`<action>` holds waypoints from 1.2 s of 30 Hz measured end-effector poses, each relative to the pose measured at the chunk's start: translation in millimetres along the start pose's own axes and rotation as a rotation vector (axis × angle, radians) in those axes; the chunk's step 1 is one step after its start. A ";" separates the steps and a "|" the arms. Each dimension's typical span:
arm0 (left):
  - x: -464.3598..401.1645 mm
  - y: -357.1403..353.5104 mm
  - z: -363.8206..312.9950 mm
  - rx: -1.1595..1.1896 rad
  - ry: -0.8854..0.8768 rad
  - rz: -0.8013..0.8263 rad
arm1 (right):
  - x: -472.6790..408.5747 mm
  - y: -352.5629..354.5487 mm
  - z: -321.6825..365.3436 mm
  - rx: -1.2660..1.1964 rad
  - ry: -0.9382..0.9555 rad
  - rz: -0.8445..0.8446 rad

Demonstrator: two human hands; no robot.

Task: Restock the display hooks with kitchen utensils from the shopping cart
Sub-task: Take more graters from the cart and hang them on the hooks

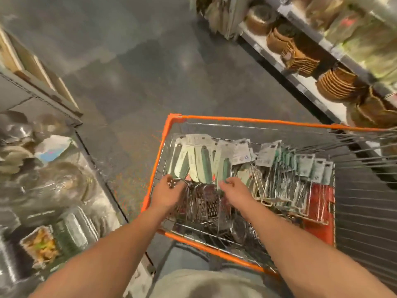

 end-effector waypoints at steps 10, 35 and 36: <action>-67.8 -16.6 -10.4 0.066 0.031 0.115 | -38.4 -12.5 18.2 -0.178 -0.115 -0.131; -57.8 -45.0 -21.9 0.463 0.129 0.159 | -41.7 -37.3 42.8 -0.213 0.043 -0.032; -57.6 -46.2 -20.2 0.470 0.134 0.160 | -39.9 -37.4 43.7 -0.211 0.041 -0.042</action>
Point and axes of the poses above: each hand's wrist, its own x-axis away from the middle knuckle, its own y-axis out of the back of the hand, z = x × y, the point moved 5 cm from there along -x, towards the middle knuckle, and after that the axes turned 11 degrees about -y, right-handed, at the moved point
